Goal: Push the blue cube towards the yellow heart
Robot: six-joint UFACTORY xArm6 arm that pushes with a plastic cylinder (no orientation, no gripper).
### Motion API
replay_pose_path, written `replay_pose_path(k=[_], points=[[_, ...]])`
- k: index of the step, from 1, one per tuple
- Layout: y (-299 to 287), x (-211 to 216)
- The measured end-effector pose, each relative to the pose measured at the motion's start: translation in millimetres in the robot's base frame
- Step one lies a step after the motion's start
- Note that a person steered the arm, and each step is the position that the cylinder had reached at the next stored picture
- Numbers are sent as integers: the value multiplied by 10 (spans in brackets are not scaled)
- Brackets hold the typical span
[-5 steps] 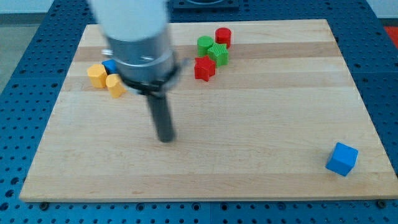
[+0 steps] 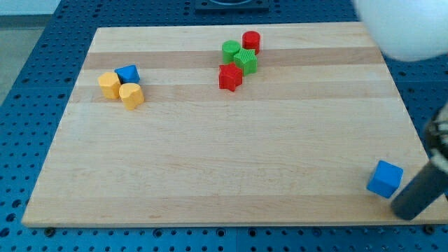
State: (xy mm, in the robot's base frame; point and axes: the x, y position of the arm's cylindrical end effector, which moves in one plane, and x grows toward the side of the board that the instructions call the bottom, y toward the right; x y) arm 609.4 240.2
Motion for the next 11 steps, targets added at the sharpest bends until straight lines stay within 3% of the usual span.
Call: replay_pose_path(k=[1,3,5,6,7,8,9,11], points=[[7,-260],[-305,-190],[-882,-1098],[-1021,-1198],[-707,-824],[-107,-1089],[-292,-1763],[-685,-1691]])
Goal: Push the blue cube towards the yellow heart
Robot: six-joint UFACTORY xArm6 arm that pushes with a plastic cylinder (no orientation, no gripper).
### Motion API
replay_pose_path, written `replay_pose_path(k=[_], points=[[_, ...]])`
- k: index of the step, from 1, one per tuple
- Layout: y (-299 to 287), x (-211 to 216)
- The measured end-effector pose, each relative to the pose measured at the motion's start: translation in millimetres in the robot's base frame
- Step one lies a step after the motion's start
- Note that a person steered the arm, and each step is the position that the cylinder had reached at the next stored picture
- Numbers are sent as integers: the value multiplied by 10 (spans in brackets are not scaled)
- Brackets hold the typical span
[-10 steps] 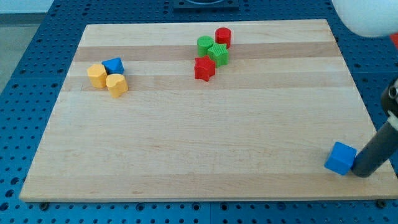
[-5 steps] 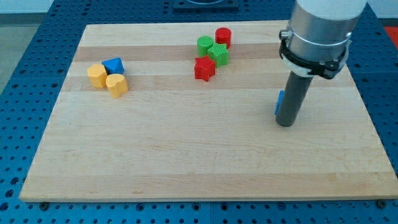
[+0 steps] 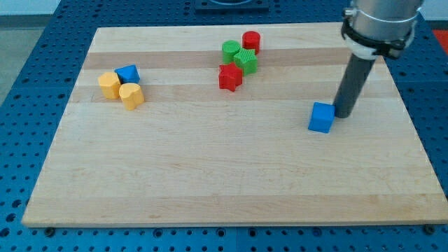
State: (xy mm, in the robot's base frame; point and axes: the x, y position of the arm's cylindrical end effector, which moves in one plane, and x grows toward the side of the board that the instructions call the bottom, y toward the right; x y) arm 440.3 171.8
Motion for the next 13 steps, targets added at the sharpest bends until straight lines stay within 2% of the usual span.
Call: replay_pose_path(k=[3,4,5,6,7,8,9,13], points=[[-1475,173],[-1397,-71],[-847,-769],[-284,-806],[-253,-242],[-417,104],[-504,241],[-1648,289]])
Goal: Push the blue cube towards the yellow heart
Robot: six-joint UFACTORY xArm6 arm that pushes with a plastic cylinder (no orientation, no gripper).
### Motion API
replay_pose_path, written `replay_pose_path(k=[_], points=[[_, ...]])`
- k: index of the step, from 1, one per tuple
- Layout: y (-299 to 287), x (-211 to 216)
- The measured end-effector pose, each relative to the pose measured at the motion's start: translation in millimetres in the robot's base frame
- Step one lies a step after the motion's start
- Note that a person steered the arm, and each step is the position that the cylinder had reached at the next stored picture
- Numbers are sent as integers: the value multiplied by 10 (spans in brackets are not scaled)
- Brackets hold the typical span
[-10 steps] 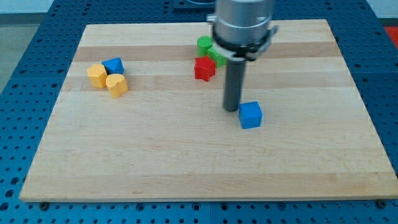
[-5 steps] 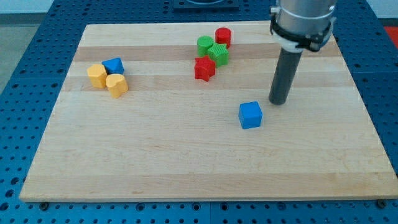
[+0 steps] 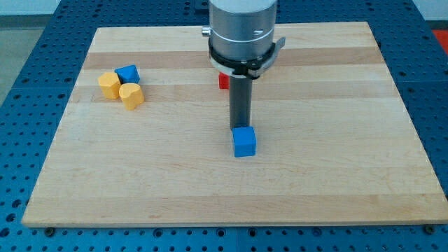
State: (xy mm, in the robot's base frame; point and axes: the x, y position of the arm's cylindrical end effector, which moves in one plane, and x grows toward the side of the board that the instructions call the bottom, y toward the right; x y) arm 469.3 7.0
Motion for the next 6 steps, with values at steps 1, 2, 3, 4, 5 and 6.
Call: replay_pose_path(k=[1,2,3,4,5,6], points=[[331,-61],[486,338],[315,562],[-45,622],[-488,536],[-914,236]])
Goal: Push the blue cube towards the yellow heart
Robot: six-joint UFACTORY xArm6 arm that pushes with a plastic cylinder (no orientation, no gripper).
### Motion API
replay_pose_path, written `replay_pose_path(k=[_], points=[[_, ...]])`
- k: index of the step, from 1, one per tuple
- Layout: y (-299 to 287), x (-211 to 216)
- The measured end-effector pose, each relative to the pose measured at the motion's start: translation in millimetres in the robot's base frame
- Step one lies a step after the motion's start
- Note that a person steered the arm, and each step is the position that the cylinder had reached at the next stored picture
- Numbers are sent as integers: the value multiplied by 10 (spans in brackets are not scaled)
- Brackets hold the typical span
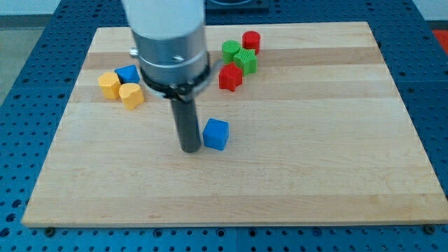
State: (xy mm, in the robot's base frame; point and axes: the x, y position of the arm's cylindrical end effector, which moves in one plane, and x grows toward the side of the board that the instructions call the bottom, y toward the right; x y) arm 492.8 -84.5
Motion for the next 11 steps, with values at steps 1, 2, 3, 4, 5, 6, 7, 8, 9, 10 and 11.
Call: replay_pose_path(k=[1,2,3,4,5,6,7,8,9,10,11], points=[[-232,-461],[-271,5],[22,718],[731,629],[1066,432],[911,366],[651,41],[400,-423],[135,-757],[-151,-884],[-381,-884]])
